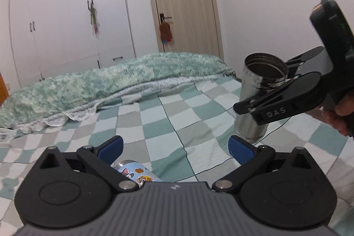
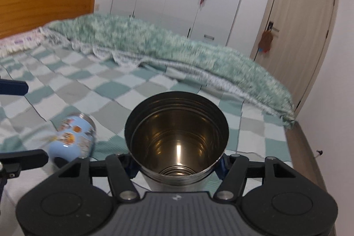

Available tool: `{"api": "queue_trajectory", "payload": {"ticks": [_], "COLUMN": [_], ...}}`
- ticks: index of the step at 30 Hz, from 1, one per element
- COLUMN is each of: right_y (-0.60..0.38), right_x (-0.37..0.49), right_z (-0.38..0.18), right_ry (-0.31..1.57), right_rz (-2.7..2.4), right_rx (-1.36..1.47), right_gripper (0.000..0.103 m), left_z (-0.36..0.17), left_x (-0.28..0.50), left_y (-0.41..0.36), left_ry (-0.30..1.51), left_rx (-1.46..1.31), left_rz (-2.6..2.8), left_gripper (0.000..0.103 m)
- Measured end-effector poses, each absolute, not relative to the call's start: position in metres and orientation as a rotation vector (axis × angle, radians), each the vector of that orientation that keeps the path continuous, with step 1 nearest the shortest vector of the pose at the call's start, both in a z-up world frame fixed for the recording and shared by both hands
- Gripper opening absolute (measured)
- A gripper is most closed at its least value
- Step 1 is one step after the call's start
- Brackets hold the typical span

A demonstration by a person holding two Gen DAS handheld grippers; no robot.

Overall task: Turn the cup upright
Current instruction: 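Lift the silver cup with the right tool and turn its opening upward, then tilt the silver cup sideways with the right tool toward the left tool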

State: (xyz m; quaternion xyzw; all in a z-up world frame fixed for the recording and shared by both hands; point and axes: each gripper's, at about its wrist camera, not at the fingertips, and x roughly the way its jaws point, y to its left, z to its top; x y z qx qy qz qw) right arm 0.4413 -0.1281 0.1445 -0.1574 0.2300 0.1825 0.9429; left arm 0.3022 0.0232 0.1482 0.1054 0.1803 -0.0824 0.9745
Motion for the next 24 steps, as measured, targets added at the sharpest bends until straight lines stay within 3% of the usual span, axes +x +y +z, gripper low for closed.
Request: {"api": "queue_trajectory", "payload": {"ticks": [12, 19, 24], "right_y": [-0.202, -0.231, -0.235], "right_x": [0.294, 0.224, 0.233], "right_z": [0.166, 0.121, 0.076], "right_ry": [0.532, 0.726, 0.847], "right_rz": [0.402, 0.461, 0.436], "right_rx": [-0.177, -0.152, -0.118], "right_gripper": [0.062, 0.062, 0.062], "left_z": [0.157, 0.133, 0.112], "left_x": [0.179, 0.126, 0.111], "left_y": [-0.002, -0.020, -0.030], "left_ry": [0.349, 0.380, 0.424], "left_rx": [0.158, 0.136, 0.121], "left_rz": [-0.160, -0.199, -0.216], "left_gripper": [0.103, 0.103, 0.103]}}
